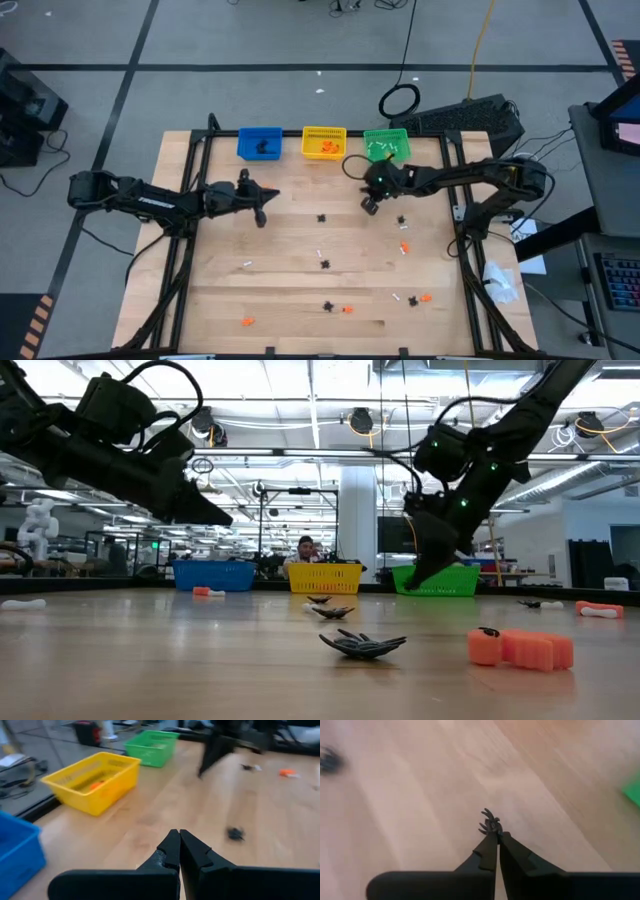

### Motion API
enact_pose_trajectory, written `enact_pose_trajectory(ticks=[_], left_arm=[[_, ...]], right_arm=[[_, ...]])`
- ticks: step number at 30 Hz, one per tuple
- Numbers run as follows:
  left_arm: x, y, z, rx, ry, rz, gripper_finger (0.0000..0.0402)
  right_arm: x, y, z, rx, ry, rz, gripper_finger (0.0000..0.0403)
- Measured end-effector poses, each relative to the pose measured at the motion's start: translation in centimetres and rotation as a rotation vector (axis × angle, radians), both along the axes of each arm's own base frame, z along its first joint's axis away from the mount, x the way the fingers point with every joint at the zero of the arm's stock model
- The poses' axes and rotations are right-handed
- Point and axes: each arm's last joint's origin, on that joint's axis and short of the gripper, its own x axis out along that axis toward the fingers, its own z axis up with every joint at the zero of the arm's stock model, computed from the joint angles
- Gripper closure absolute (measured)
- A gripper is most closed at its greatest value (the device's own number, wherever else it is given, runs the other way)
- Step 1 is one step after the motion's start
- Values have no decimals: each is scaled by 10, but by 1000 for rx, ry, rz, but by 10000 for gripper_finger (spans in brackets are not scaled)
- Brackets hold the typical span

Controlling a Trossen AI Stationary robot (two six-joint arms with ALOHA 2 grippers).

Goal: Sort Halloween decoration
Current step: Put the black spider toy into the blue bin

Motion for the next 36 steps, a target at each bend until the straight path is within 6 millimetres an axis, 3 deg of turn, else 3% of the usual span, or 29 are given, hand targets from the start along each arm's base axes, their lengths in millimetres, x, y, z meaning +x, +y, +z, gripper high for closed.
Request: enact_pose_trajectory(ticks=[9,18,23,28,36], left_arm=[[-7,4,3,6,1,49,402],[-28,9,10,27,-97,106,402],[-39,10,9,38,-143,125,402],[-45,10,11,51,-181,136,402],[-49,8,9,70,-178,132,402]], right_arm=[[27,37,18,-78,-234,84,397],[47,48,46,-165,-468,90,397],[71,44,70,-250,-519,113,397],[116,33,77,-312,-521,139,401],[186,-13,88,-360,-502,82,402]])
